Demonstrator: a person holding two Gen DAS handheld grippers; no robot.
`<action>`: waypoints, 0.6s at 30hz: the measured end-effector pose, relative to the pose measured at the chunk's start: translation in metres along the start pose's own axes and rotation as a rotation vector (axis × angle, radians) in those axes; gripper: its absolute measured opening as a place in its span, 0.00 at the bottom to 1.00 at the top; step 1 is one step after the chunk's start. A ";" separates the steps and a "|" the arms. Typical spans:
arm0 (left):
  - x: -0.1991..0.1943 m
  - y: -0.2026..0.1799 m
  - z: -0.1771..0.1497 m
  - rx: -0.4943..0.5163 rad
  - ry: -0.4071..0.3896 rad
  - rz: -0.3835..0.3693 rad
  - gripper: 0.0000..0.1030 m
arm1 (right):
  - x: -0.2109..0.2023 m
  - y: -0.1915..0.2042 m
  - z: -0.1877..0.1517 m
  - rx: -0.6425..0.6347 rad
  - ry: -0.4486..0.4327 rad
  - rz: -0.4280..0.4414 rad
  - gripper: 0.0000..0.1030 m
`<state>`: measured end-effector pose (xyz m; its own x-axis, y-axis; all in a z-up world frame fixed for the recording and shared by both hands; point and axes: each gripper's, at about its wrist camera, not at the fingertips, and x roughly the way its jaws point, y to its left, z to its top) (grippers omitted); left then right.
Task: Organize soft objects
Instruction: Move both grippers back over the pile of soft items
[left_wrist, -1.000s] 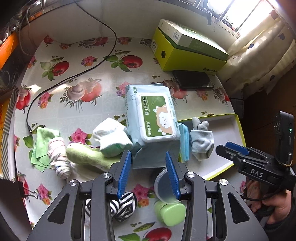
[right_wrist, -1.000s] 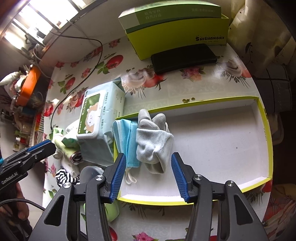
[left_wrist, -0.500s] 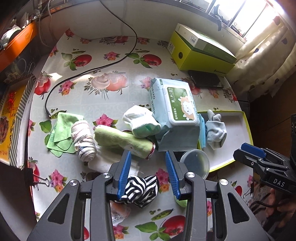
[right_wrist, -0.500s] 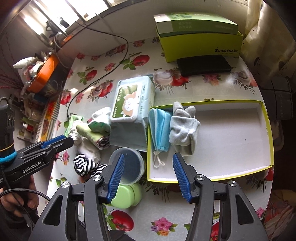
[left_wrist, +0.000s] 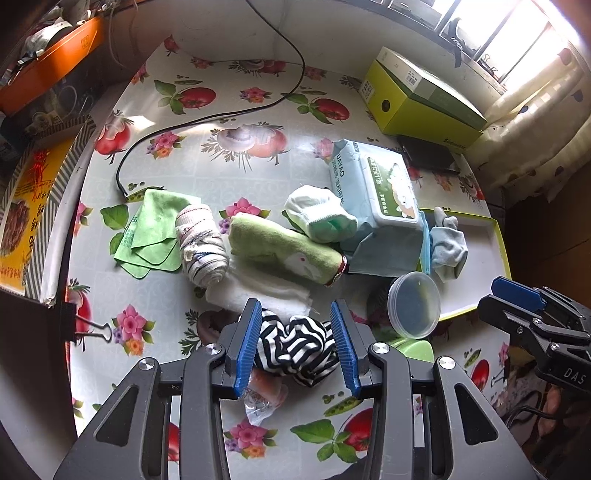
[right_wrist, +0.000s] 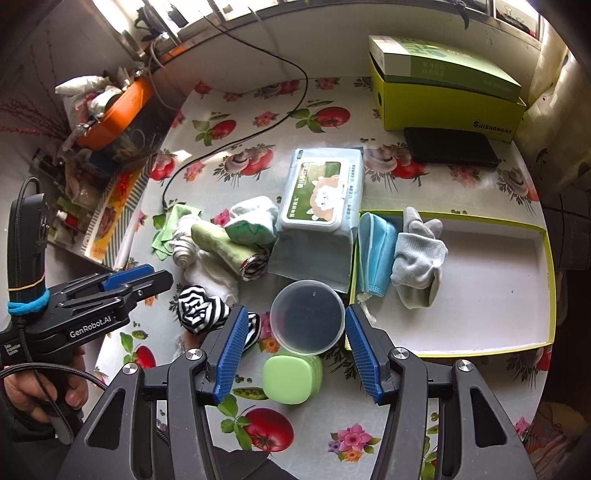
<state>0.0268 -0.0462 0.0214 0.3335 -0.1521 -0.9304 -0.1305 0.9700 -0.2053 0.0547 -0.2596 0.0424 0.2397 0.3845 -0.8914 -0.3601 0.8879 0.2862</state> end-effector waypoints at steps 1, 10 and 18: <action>0.000 0.002 -0.001 -0.002 0.000 0.000 0.39 | 0.001 0.002 0.000 -0.006 0.002 0.002 0.53; -0.003 0.021 -0.007 -0.044 0.000 0.005 0.39 | 0.008 0.023 -0.002 -0.050 0.021 0.019 0.53; 0.003 0.051 -0.017 -0.117 0.024 0.027 0.39 | 0.022 0.044 -0.006 -0.108 0.061 0.055 0.53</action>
<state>0.0052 0.0000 0.0030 0.3064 -0.1317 -0.9427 -0.2479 0.9452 -0.2126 0.0391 -0.2132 0.0331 0.1632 0.4130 -0.8960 -0.4667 0.8324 0.2987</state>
